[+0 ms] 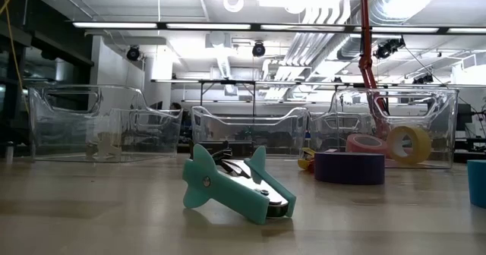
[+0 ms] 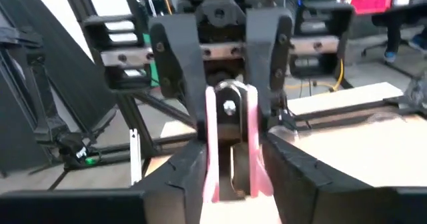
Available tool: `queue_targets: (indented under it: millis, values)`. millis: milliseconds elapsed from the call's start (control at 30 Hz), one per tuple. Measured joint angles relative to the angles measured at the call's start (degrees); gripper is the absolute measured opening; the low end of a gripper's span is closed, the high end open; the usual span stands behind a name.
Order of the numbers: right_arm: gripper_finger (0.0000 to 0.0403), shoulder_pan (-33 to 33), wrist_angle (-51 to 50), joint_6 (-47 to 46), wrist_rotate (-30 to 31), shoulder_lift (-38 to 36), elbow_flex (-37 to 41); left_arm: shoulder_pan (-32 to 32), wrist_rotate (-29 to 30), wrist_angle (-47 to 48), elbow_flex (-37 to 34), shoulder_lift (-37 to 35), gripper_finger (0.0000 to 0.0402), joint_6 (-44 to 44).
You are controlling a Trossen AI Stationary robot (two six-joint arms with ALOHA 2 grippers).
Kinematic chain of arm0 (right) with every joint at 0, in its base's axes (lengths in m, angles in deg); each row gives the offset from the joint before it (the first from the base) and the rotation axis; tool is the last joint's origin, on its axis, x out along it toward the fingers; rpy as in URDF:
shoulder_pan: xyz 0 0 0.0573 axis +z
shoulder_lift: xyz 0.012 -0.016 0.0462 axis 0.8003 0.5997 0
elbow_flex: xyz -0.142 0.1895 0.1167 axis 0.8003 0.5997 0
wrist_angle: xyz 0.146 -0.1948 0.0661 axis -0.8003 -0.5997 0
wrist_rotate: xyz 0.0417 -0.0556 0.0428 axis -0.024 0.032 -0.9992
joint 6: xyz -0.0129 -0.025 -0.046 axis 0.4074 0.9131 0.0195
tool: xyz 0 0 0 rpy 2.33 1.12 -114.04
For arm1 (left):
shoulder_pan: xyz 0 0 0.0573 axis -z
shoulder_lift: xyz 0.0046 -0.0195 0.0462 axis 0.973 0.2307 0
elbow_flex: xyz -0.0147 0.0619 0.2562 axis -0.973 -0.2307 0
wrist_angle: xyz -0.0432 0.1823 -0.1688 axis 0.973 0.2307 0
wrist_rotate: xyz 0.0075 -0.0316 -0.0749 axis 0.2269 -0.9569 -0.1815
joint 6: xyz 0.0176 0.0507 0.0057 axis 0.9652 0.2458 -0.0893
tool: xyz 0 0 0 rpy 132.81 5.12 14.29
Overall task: Pick and place Stapler, Stapler remover, tape
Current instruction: Put the pink staple remover into the bottom left transparent bin
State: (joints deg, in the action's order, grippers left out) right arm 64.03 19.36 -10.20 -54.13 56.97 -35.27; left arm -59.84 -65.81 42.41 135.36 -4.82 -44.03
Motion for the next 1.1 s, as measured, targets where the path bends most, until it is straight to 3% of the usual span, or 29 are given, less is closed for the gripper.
queue_targets:
  millis: [267,600,733,867,1000,1100]
  values:
    - [0.0196,-0.02,-7.84,-4.47,0.49,-0.34,0.0,0.04,1.66,2.24,0.0,0.0,0.0084,-0.14]
    - [0.0228,-0.02,-25.01,-10.84,1.28,-0.34,0.02,0.02,13.08,13.64,0.0,0.0,0.0084,-2.66]
    - [0.0227,-0.02,-28.66,-11.62,1.42,-0.34,0.02,0.02,21.36,25.3,0.0,0.0,0.0084,-11.49]
    - [0.0229,-0.02,-29.23,-11.65,2.01,-0.36,0.02,-0.53,28.69,40.66,0.0,0.0,0.0084,-27.68]
    - [0.0227,-0.02,-29.31,-11.62,3.26,-0.36,0.02,-3.34,27.59,56.19,0.0,0.0,0.0084,-44.09]
    - [0.0228,-0.02,-29.34,-11.4,4.29,-0.36,0.02,-6.07,24.54,63.56,0.0,0.0,0.0084,-49.8]
